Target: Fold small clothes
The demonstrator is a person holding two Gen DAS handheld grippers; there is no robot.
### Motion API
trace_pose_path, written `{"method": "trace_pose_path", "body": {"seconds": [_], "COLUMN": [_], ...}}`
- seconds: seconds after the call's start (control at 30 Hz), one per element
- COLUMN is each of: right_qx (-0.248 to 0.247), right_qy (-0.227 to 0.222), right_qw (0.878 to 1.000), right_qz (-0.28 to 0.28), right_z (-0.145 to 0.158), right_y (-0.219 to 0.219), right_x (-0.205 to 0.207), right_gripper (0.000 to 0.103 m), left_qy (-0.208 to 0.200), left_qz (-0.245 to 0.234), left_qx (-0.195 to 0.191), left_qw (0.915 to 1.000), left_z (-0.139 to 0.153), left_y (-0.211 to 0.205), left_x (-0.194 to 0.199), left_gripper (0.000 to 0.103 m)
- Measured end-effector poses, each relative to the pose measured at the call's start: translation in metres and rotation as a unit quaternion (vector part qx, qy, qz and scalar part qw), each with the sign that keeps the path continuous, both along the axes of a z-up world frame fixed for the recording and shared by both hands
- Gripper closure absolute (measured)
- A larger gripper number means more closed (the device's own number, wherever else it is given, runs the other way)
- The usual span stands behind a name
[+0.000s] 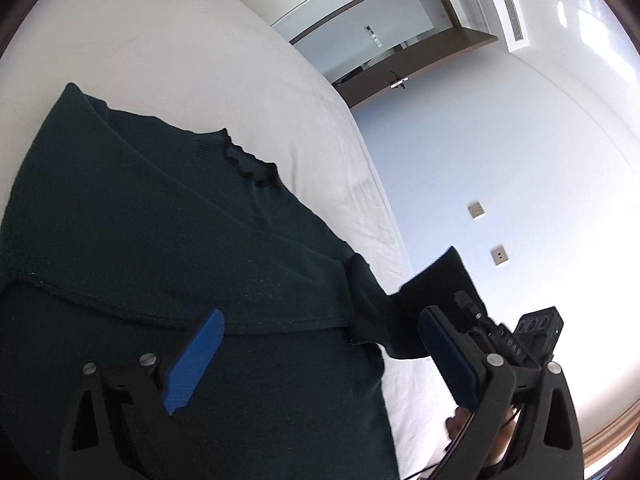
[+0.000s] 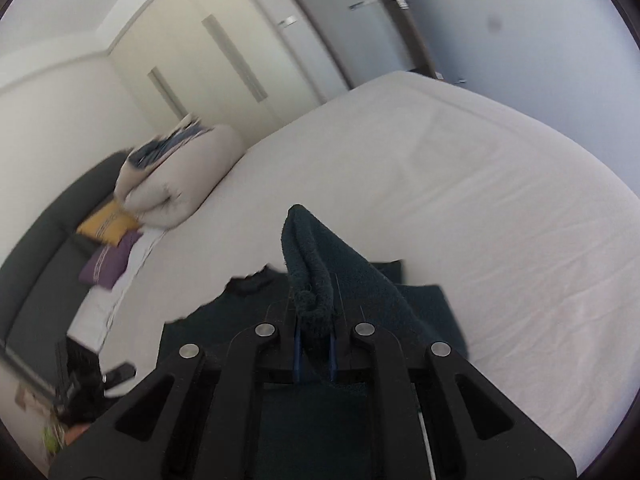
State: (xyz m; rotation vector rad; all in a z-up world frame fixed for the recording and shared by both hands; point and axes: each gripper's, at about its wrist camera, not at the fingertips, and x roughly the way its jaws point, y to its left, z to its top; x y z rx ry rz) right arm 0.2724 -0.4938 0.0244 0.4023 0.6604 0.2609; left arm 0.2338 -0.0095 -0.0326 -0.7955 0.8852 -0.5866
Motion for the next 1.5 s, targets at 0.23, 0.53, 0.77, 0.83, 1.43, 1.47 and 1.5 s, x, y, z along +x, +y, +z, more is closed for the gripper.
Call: {"method": "trace_pose_path", "body": {"seconds": [0.23, 0.53, 0.77, 0.83, 1.43, 1.47, 1.5], "right_qx": [-0.055, -0.035, 0.006, 0.027, 0.077, 0.084, 0.091], "right_qy": [0.035, 0.127, 0.090, 0.098, 0.124, 0.121, 0.115], "right_qw": [0.989, 0.978, 0.989, 0.990, 0.989, 0.988, 0.989], "right_qz": [0.133, 0.164, 0.115, 0.100, 0.036, 0.035, 0.033], "right_z": [-0.055, -0.137, -0.125, -0.127, -0.146, -0.144, -0.140], "right_y": [0.144, 0.163, 0.100, 0.082, 0.024, 0.021, 0.020], "right_x": [-0.014, -0.041, -0.095, -0.100, -0.107, -0.105, -0.104], "right_gripper": [0.094, 0.087, 0.033, 0.033, 0.034, 0.034, 0.034], "left_qy": [0.051, 0.119, 0.132, 0.133, 0.029, 0.040, 0.053], "left_qz": [-0.054, -0.067, -0.067, -0.056, 0.002, 0.006, 0.009], "left_qx": [-0.017, -0.027, 0.000, 0.024, 0.154, 0.158, 0.160], "left_qw": [0.9971, 0.9903, 0.9889, 0.9893, 0.9876, 0.9867, 0.9856], "left_z": [-0.023, -0.068, -0.071, -0.068, 0.025, 0.015, 0.003], "left_y": [-0.029, -0.049, -0.048, -0.048, 0.050, 0.056, 0.061], "left_x": [0.007, 0.016, 0.016, 0.014, 0.078, 0.083, 0.087], "left_gripper": [0.002, 0.003, 0.050, 0.085, 0.096, 0.096, 0.095]}}
